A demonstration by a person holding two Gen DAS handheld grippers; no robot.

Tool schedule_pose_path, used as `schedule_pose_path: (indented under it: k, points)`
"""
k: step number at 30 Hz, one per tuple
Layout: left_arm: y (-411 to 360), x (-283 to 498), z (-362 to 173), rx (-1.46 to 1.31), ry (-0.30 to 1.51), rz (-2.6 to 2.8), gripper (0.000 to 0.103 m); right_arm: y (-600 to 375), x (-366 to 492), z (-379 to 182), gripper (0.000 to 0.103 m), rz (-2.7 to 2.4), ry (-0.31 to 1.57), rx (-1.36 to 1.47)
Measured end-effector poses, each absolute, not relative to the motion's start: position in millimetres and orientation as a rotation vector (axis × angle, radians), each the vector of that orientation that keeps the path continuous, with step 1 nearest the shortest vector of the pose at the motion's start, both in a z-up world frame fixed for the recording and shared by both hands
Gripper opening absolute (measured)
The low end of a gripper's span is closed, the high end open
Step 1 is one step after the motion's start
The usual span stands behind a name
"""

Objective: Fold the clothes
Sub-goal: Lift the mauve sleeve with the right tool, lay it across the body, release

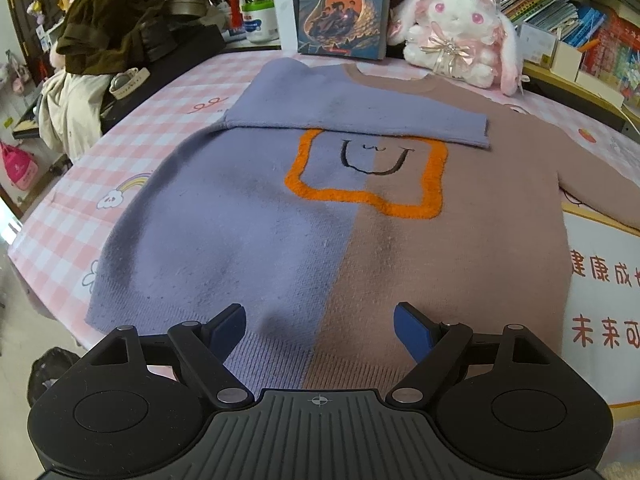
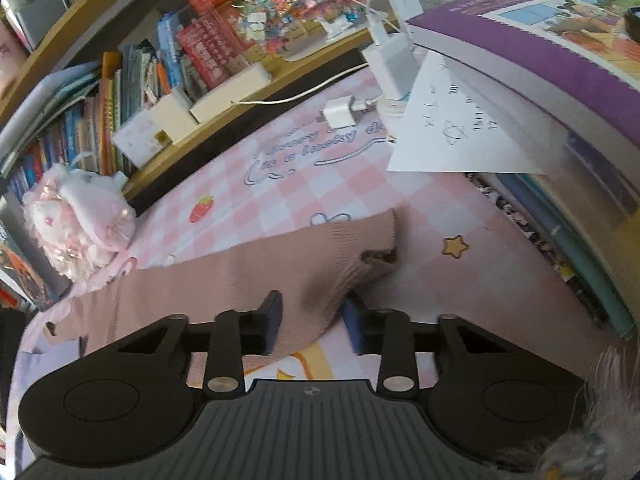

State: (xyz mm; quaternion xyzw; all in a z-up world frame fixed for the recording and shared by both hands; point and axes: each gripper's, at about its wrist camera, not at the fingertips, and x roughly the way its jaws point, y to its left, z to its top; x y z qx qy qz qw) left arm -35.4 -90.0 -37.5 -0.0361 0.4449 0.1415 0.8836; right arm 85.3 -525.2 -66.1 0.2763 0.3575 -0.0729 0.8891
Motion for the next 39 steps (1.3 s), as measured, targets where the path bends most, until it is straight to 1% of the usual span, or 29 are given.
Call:
schedule_pose_path:
  k: [3, 5, 12, 20, 32, 39]
  points:
    - [-90.2, -33.4, -38.2, -0.074, 0.923, 0.283, 0.083, -528.0, 85.3, -67.6, 0.010, -0.162, 0.752, 0.568]
    - [-90.4, -32.1, -38.7, -0.073, 0.921, 0.276, 0.083, -528.3, 85.7, -65.9, 0.006, -0.157, 0.747, 0.569]
    - [-82.7, -28.8, -39.3, -0.076, 0.909, 0.257, 0.083, -515.8, 91.7, -42.8, 0.005, -0.106, 0.688, 0.547]
    - [-54.1, -30.3, -38.0, -0.090, 0.863, 0.228, 0.083, -467.4, 104.6, -12.9, 0.005, -0.018, 0.632, 0.525]
    - [43.9, -33.4, -21.5, -0.096, 0.738, 0.113, 0.084, -317.8, 131.3, 27.8, 0.005, 0.092, 0.572, 0.429]
    - [102.7, -32.1, -19.0, -0.084, 0.701, 0.068, 0.084, -208.7, 152.4, 34.8, 0.005, 0.161, 0.572, 0.387]
